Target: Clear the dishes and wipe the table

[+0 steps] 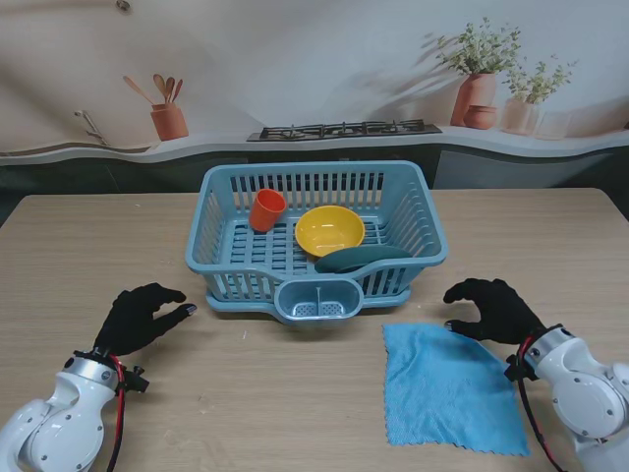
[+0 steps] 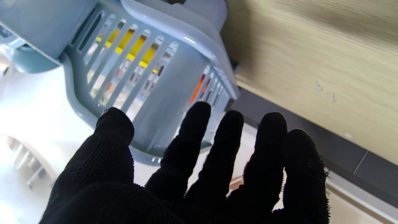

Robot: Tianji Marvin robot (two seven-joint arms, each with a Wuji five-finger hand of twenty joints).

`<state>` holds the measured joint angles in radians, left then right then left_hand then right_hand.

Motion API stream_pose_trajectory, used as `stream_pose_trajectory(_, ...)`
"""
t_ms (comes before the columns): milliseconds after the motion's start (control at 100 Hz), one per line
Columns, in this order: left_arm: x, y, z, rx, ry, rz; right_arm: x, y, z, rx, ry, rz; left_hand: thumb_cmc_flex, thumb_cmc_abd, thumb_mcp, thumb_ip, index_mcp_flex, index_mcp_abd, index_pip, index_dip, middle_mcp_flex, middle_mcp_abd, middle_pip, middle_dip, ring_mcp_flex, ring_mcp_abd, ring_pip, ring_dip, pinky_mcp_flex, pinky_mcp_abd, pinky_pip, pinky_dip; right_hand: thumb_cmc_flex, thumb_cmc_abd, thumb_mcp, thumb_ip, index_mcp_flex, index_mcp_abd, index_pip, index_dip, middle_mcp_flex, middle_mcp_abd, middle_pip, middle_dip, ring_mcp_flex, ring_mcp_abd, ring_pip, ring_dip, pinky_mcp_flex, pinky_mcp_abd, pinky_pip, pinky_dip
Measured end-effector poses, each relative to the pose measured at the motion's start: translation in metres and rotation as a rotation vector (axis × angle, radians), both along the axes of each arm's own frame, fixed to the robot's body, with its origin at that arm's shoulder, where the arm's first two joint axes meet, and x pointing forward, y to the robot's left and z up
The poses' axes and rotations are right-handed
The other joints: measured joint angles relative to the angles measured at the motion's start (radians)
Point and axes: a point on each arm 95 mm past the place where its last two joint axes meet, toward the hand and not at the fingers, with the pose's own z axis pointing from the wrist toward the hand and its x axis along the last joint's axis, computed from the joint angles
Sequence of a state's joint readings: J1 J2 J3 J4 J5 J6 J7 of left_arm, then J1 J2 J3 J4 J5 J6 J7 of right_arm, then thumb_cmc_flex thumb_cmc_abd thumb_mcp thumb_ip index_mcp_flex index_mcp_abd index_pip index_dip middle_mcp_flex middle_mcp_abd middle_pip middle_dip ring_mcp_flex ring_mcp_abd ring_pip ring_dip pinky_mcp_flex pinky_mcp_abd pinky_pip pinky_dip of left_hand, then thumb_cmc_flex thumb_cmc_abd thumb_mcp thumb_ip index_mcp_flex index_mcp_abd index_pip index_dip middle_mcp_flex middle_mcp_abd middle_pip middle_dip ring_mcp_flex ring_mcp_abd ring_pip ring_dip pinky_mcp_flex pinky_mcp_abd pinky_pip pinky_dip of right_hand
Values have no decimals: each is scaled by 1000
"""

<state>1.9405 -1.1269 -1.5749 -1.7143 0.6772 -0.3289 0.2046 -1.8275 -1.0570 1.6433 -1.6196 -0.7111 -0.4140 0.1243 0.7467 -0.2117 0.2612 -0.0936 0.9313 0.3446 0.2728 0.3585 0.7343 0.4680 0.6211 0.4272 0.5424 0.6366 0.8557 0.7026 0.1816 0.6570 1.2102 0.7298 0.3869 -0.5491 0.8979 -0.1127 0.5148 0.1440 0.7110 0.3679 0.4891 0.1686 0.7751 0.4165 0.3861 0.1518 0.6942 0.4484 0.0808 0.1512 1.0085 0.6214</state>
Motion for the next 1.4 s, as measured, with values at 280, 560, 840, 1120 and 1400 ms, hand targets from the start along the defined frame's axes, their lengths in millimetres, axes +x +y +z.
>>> stream_pose_trajectory(280, -4, 2, 0, -20, -17, 11, -9, 4, -6, -65, 64, 68, 0, 0, -1, 0, 0, 0, -2, 10, 0, 0, 0, 0, 0, 1, 0, 0, 0, 0, 0, 0, 0, 0, 0, 0, -4, 0, -1, 0, -12, -4, -13, 0, -2, -9, -11, 0, -7, 0, 0, -1)
stream_pose_trajectory(560, -5, 4, 0, -21, -23, 11, -14, 10, -14, -110, 105, 124, 0, 0, -14, 0, 0, 0, -6, 12, 0, 0, 0, 0, 0, 1, 0, 0, 0, 1, 0, 0, 1, -1, 0, 0, -11, -3, -48, -35, -37, -7, -97, -48, -34, -24, -120, -56, -47, -12, -66, -25)
stream_pose_trajectory(840, -6, 6, -4, -22, -20, 15, -19, 15, -23, -172, 183, 177, 0, 1, -25, 19, 0, 0, -6, 20, 0, 0, 0, 0, 0, 1, 0, 0, 0, 1, 0, 2, 1, -1, -5, 0, -36, -49, -139, -74, -100, -28, -223, -97, -117, -48, -297, -128, -116, -22, -241, -64)
stream_pose_trajectory(1120, -8, 8, -6, -25, -29, 22, -24, 20, -32, -231, 248, 232, 0, 1, -25, 19, 0, 0, -7, 22, 0, 0, 0, 0, 0, 1, 0, 0, 1, 1, 0, 9, 2, -13, -52, 0, -74, -64, -181, -79, -159, -35, -258, -99, -147, -72, -344, -140, -131, -22, -314, -62)
stream_pose_trajectory(1400, -9, 8, -6, -32, -28, 24, -23, 28, -38, -261, 269, 251, 12, 12, -39, 19, 0, 0, -7, 23, 0, 0, 0, 0, 1, 2, 0, 0, 1, 1, 0, 10, 91, -127, 27, -2, -156, -76, -174, -60, -251, -57, -207, -100, -195, -84, -325, -115, -74, -22, -315, 23)
